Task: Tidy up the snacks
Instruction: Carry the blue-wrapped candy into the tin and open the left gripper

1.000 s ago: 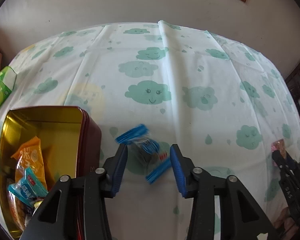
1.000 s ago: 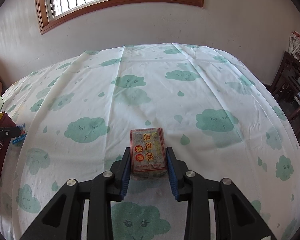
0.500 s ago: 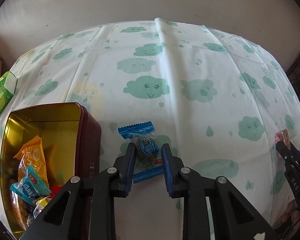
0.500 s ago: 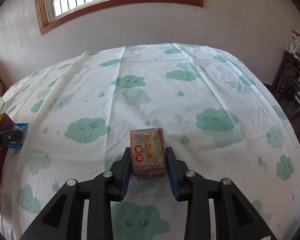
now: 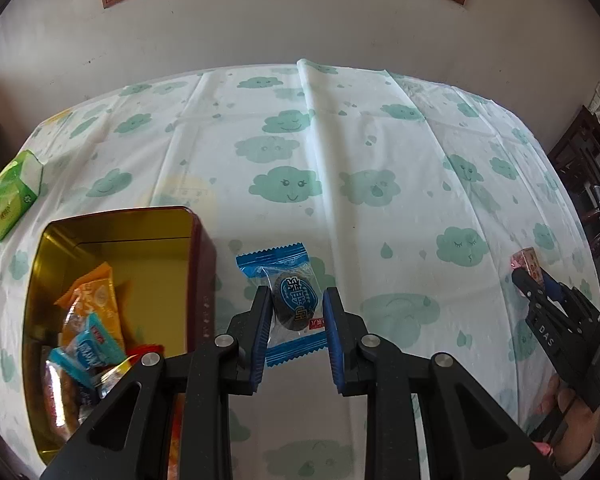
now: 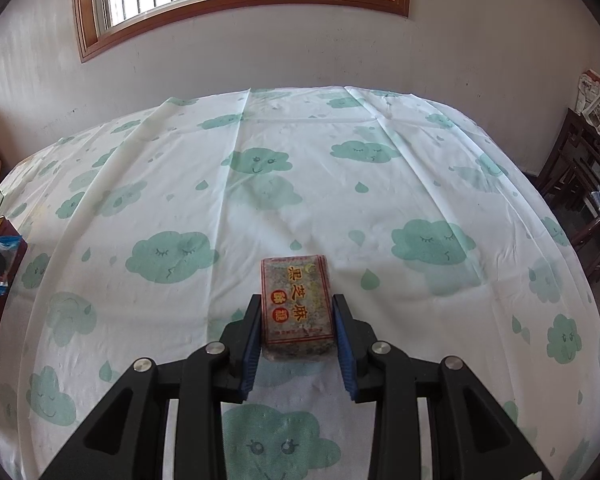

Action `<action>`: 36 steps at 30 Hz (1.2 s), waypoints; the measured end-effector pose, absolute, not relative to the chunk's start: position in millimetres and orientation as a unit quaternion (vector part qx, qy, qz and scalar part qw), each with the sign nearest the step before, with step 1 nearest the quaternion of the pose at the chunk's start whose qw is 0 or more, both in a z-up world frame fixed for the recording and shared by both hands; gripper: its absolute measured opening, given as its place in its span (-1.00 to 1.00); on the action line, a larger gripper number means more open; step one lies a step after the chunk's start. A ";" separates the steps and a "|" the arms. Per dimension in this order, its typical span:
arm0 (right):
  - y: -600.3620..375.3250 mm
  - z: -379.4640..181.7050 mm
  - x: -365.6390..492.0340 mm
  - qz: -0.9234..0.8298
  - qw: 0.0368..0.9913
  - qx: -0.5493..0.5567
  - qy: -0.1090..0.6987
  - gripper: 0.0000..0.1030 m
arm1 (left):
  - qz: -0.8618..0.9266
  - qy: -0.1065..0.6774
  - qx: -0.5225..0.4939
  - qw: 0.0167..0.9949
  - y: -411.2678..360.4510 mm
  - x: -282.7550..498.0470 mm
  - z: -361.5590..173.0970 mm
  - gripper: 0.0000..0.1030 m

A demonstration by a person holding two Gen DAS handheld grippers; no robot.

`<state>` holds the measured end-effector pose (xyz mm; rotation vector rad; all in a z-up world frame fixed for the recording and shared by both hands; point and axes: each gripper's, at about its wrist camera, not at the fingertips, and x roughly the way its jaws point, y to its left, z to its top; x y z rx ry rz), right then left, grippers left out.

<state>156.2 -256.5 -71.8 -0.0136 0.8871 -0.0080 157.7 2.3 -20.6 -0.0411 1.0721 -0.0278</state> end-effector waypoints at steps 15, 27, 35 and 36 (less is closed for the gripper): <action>-255.4 -72.0 156.4 -0.005 0.903 -0.009 0.429 -0.34 | 0.035 0.486 -0.002 0.873 70.2 139.1 6.2 -0.56; -254.5 -71.7 156.1 -0.004 0.903 -0.009 0.430 -0.34 | 0.101 0.503 -0.005 0.858 133.6 141.9 -25.0 -0.56; -255.4 -71.8 156.4 -0.004 0.903 -0.010 0.430 -0.34 | 0.097 0.500 -0.007 0.861 139.6 141.7 -31.7 -0.56; -255.7 -71.9 156.4 -0.004 0.903 -0.010 0.430 -0.34 | 0.097 0.500 -0.007 0.860 139.7 142.0 -31.5 -0.56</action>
